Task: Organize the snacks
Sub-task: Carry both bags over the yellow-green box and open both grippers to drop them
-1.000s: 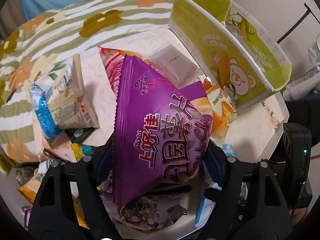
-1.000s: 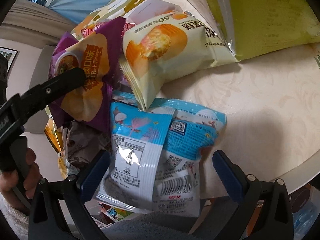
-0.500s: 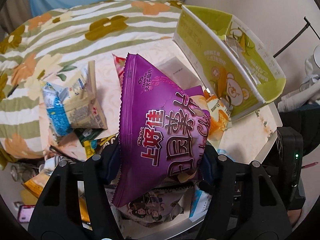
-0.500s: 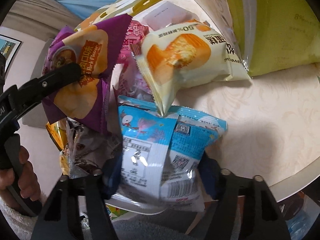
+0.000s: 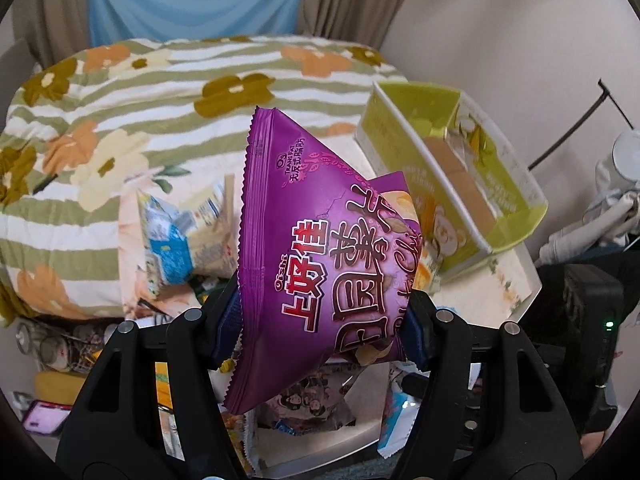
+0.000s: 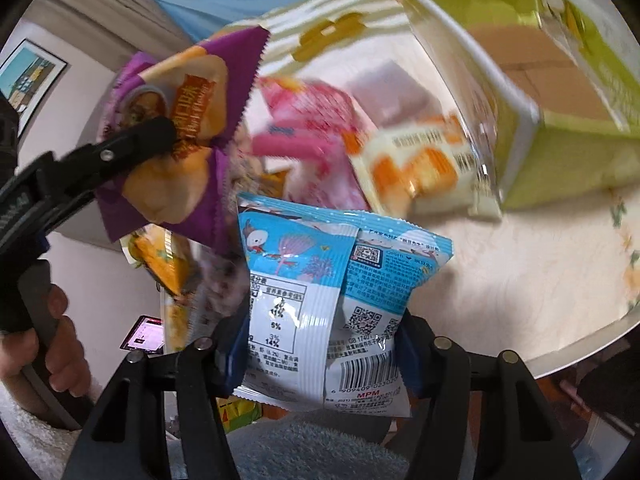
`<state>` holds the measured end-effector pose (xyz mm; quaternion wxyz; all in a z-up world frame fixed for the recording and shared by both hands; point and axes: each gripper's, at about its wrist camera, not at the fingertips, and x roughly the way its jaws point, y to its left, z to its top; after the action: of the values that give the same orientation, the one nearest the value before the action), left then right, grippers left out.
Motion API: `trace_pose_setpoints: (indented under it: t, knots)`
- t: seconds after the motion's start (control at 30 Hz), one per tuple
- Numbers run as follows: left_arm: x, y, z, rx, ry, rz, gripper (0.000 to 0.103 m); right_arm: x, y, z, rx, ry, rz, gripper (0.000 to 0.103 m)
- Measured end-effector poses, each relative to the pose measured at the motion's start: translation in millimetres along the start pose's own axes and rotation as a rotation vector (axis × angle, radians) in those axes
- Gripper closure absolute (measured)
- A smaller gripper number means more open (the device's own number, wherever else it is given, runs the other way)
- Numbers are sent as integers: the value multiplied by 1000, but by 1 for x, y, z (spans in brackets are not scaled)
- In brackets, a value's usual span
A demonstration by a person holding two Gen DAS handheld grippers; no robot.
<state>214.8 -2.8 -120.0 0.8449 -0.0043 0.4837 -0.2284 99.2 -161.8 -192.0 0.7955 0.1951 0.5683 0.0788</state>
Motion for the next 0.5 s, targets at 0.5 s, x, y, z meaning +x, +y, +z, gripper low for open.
trace_pose_setpoints:
  t: [0.5]
  knots:
    - [-23, -41, 70, -49, -141, 71, 41, -77, -14, 94, -132, -207, -68, 47]
